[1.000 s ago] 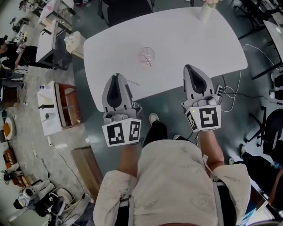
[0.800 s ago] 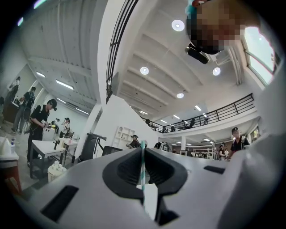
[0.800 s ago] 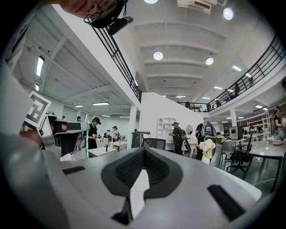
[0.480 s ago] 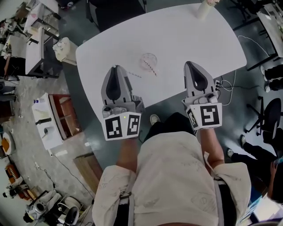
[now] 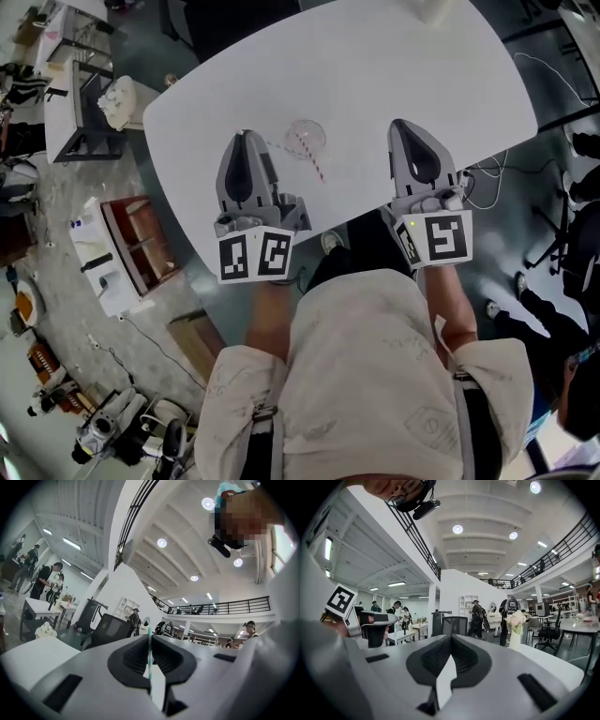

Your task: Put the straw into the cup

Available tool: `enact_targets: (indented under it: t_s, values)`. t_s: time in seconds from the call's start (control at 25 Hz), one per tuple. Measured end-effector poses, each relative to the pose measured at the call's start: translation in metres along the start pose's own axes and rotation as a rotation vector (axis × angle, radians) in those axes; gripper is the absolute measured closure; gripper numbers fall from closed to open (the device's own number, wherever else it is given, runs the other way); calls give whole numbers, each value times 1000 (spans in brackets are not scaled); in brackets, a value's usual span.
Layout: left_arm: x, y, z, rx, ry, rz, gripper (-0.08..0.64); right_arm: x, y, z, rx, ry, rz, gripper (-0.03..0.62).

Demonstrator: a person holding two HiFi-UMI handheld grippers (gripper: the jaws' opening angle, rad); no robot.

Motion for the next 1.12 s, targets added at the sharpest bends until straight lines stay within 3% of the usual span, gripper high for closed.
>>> enact_targets:
  t_s: [0.44,1.12]
  values:
    - [-70,-1,60,74,-105,-42,537,-38,60,50,38,-68,46,591]
    - [-144,-40,82,172,-241,-116,537,-77,70,96,92,-140,80,591]
Point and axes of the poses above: the fingertips, and each gripper's own axes: z forward along the fingers, y to its right, x out of its top, the point moved 6 cm from there along -z, backward along the fingers, and after that the axes turned 4 degrees about -y, right-handed, at the moved point
